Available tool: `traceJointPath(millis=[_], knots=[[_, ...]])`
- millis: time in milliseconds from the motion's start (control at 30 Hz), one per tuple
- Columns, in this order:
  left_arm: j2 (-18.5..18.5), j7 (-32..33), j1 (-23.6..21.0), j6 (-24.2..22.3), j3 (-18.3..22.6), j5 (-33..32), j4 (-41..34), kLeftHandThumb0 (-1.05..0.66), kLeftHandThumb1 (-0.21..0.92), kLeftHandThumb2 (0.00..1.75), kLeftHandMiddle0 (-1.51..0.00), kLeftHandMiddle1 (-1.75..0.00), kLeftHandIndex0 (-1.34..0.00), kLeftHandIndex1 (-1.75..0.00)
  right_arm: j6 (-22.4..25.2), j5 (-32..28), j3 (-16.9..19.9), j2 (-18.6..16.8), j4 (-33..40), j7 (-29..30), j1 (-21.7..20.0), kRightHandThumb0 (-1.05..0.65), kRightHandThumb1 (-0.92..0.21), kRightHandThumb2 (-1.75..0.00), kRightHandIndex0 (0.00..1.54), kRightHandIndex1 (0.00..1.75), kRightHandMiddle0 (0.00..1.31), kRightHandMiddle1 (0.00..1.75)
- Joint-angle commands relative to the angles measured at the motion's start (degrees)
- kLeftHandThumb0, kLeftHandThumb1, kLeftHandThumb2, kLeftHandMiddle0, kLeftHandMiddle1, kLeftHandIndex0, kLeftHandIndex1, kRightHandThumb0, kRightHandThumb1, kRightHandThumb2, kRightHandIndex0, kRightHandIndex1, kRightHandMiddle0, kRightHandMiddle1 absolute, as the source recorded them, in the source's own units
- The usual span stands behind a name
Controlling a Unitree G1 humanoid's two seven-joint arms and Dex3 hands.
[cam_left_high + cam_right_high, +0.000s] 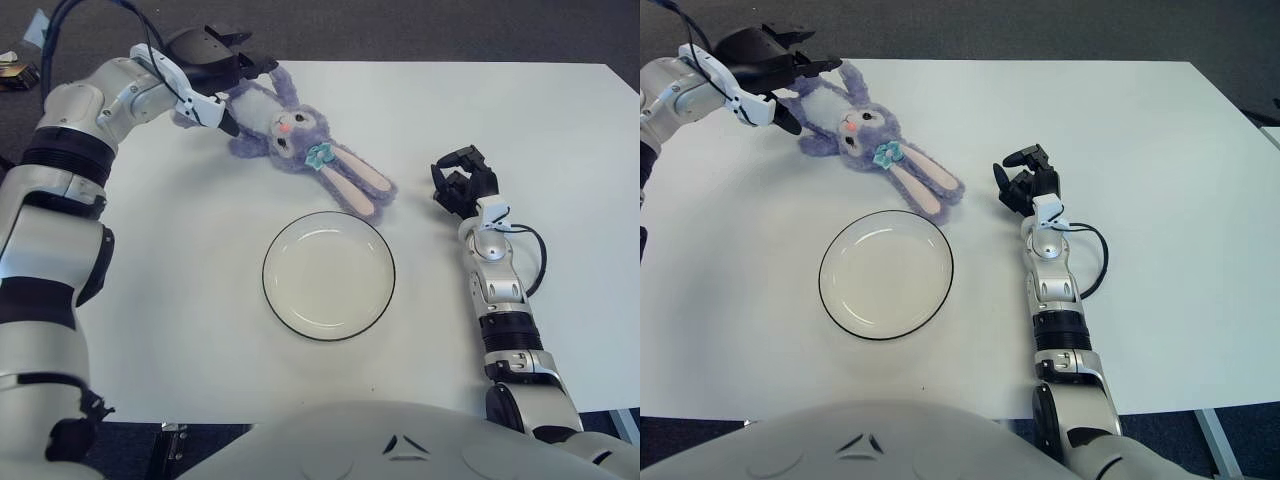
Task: Put the doll into the plate.
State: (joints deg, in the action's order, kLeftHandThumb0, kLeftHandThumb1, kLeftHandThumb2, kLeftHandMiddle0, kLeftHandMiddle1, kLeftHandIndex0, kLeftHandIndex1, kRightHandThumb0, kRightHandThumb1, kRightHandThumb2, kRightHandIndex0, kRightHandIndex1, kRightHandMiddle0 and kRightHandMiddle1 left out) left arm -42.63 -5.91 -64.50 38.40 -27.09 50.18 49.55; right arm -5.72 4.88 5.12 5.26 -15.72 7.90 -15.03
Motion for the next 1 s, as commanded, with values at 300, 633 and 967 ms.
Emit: traceJointPath(millis=[300,633,967], knots=[[3.7,0.08,-3.65,-5.09,-1.94,0.59,7.38,-0.79,0.88,0.01,-0.16,0.0,-0.21,0.0,2.56,-0.25,0.63,0.51,-3.03,-0.33,2.88,-0.37,-0.8,-0.58,0.77,1.67,0.39,1.62],[7.2,1.13,-6.58,-7.78,-2.25,-0.86,16.27,-0.81,0.9,0.01,-0.16,0.0,-0.18,0.0,2.22,-0.53,0.82,0.66,-3.41,-0.62,2.89,-0.37,-0.79,-0.58,0.77,1.66,0.4,1.61],[8.34,4.45,-7.24,-8.57,-3.06,-0.66,19.12,-0.82,0.91,0.01,-0.16,0.0,-0.18,0.0,1.93,-1.0,0.93,1.11,-3.73,-1.19,2.8,-0.37,-0.79,-0.59,0.77,1.66,0.4,1.61]])
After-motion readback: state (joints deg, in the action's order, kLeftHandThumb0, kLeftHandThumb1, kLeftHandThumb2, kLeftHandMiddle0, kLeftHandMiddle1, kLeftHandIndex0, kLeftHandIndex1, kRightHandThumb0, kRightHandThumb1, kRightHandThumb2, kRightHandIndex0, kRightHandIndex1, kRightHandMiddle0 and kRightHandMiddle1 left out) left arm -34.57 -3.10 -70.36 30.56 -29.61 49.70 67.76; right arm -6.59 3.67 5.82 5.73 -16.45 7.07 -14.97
